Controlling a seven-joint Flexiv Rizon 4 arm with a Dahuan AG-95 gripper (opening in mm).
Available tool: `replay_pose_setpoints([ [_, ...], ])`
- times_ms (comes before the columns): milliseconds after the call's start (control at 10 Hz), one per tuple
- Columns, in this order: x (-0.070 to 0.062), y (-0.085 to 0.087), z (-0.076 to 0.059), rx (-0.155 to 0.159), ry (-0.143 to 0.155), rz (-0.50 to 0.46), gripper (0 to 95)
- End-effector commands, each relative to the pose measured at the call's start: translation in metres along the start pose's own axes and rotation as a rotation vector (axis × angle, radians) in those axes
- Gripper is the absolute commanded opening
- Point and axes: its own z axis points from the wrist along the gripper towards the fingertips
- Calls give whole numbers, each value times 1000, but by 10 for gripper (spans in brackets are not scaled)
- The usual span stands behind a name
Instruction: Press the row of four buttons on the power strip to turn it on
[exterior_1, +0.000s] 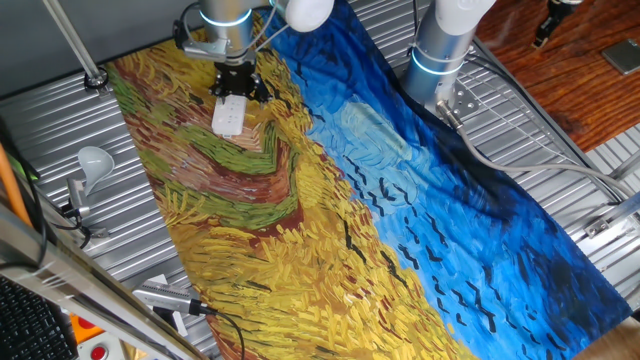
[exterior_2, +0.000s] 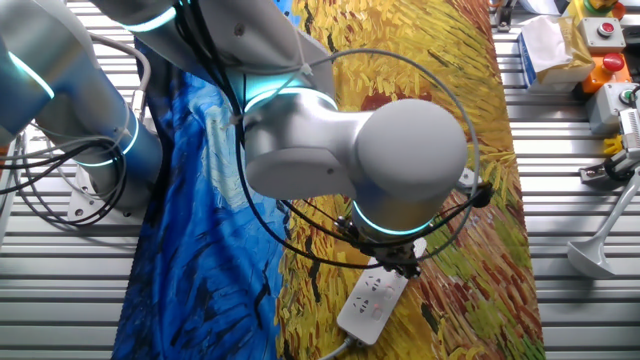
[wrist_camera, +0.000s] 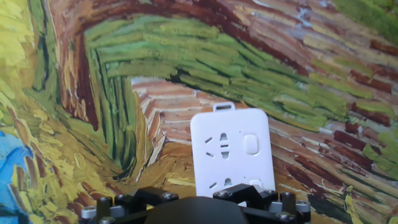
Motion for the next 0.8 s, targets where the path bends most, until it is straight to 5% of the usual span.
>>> replay_pose_setpoints([
  [100,1,1,0,1,1,-4,950],
  [800,2,3,1,2,-2,-4,950],
])
